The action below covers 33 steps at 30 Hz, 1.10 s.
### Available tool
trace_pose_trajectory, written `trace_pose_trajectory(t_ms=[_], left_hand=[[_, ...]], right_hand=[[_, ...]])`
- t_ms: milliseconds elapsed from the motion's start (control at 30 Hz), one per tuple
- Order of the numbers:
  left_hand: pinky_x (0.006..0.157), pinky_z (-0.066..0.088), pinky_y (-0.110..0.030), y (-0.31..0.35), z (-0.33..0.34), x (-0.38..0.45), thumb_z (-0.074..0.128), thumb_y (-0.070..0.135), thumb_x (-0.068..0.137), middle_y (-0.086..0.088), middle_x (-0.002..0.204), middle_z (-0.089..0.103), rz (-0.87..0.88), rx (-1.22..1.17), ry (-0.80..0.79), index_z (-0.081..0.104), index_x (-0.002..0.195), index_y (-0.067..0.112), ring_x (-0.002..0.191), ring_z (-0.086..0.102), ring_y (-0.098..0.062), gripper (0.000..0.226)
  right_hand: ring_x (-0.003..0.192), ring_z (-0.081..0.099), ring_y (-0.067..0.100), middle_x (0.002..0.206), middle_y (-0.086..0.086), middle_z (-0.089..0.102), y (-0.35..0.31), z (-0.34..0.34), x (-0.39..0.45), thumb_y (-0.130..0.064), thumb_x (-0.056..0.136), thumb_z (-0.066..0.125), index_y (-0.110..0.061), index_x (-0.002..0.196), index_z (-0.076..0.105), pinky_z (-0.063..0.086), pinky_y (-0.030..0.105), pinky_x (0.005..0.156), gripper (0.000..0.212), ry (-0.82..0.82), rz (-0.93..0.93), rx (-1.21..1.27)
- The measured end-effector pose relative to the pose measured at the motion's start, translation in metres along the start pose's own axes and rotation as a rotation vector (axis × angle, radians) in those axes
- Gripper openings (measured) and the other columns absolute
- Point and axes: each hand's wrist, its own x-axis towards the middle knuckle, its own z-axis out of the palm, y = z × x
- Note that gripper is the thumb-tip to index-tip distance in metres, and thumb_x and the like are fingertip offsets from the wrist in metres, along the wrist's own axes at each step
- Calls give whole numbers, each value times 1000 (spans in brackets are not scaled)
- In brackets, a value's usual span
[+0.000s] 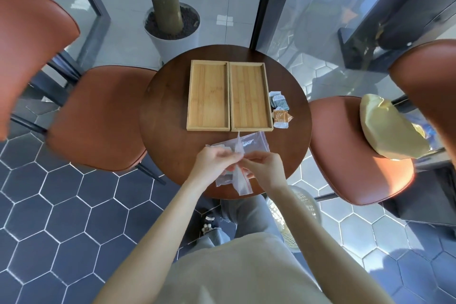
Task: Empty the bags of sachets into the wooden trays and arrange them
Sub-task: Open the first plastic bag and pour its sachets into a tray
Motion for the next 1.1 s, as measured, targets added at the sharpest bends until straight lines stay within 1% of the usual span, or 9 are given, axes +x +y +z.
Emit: trace_pose_trajectory(t_ms=[100,300,500,600,733,833,967,1033,1100], left_hand=[[58,56,-20,-2,4,-4,73,21,77,1,74,72,-44,-56,72,73,75,22,60,68,-3,2],[58,59,-27,0,9,-12,74,10,75,-4,63,72,-186,-180,135,72,67,15,64,72,-21,10],[47,55,-21,6,14,-17,68,2,79,0,55,71,-249,-358,142,70,75,5,52,70,-14,6],[50,57,-22,8,19,-17,66,1,80,2,51,70,-212,-299,189,71,70,7,52,70,-14,13],[53,59,-26,7,14,-20,67,1,78,-2,54,71,-176,-230,255,71,68,5,54,71,-17,11],[60,60,-36,4,3,-24,69,8,74,-11,59,72,-84,100,283,73,63,7,57,71,-23,12],[57,53,-26,15,-8,-29,68,17,76,-8,60,70,89,556,294,73,64,6,56,65,-18,16],[56,49,-23,23,-12,-28,68,15,75,-9,65,71,137,602,313,73,66,7,59,64,-18,14],[60,49,-20,28,-13,-27,71,11,75,-8,81,74,174,537,334,74,85,6,71,68,-18,12]], right_hand=[[48,59,-3,66,-1,67,1,1,-1,-9,77,71,-4,84,73,52,16,49,9,-30,-24,-35],[60,67,12,73,9,71,3,-7,-3,-8,74,74,-7,81,74,59,29,61,7,-120,24,-10],[62,63,10,72,3,68,1,-11,-3,-11,77,72,-11,74,72,53,18,57,3,-147,258,182],[58,59,11,66,5,65,1,-4,-4,-10,78,70,-9,70,68,48,20,53,9,-65,252,211],[63,62,17,70,5,61,8,-4,5,-11,85,60,-6,80,60,57,34,57,7,267,292,341],[70,67,25,80,3,64,16,-18,12,-13,85,58,-12,85,58,58,48,66,1,395,46,-10],[63,64,33,85,14,66,16,-31,11,2,86,54,-2,91,59,55,43,52,9,262,-477,-561],[53,63,34,83,16,66,13,-37,14,7,83,56,-1,93,61,53,40,42,13,194,-672,-763],[54,64,31,83,14,68,12,-41,17,7,81,60,-2,92,63,54,39,42,15,180,-712,-801]])
